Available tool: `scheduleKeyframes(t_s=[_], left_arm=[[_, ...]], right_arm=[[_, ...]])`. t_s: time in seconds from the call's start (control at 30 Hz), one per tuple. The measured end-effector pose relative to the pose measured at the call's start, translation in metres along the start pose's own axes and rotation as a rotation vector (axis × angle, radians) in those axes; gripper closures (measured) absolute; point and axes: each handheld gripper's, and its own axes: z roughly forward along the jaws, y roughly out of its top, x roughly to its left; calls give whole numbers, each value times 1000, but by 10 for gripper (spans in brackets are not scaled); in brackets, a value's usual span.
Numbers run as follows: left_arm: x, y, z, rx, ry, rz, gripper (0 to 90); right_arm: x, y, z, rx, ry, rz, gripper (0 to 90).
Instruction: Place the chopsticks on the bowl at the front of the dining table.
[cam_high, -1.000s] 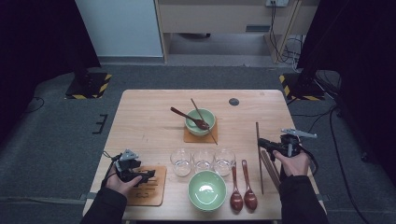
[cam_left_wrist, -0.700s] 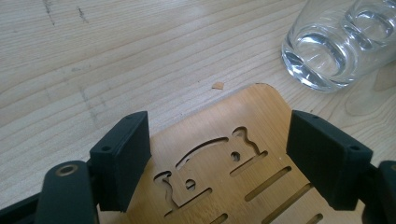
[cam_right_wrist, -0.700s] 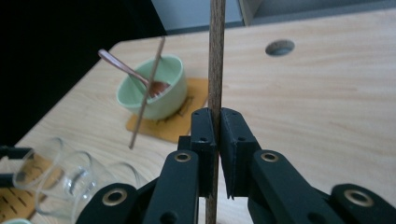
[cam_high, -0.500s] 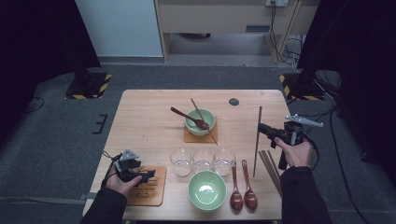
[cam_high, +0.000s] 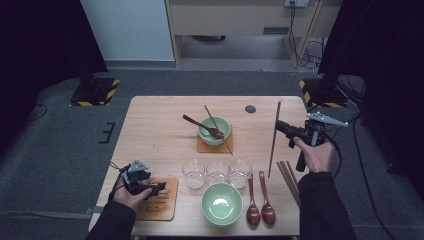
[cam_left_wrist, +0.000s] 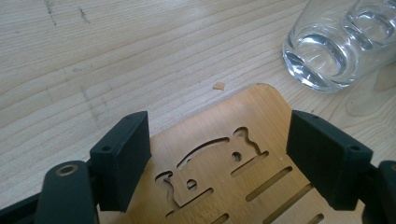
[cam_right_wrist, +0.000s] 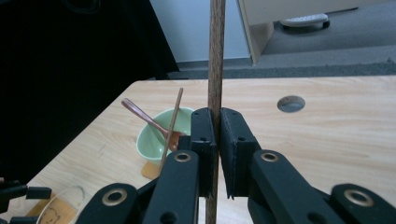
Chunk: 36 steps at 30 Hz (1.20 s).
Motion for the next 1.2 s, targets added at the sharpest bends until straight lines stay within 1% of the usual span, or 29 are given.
scheduleKeyframes(t_s=[0.27, 0.47, 0.7, 0.73, 0.97, 1.03, 1.2], left_arm=[[0, 0, 0, -1, 1, 0, 214], [1, 0, 0, -2, 2, -1, 214], [1, 0, 0, -3, 2, -2, 214], [1, 0, 0, -3, 2, -2, 214], [2, 0, 0, -3, 2, -3, 215], [2, 0, 0, -4, 2, -3, 214], [2, 0, -1, -5, 1, -3, 215]], right_arm=[[5, 19, 6, -40, -1, -24, 842], [10, 32, 13, -52, -1, -40, 842], [17, 40, 25, -44, 0, -59, 843], [18, 41, 27, -44, 4, -56, 843], [26, 46, 42, -22, 5, -82, 843], [28, 48, 46, -23, 12, -83, 842], [35, 55, 54, -22, 17, -103, 842]])
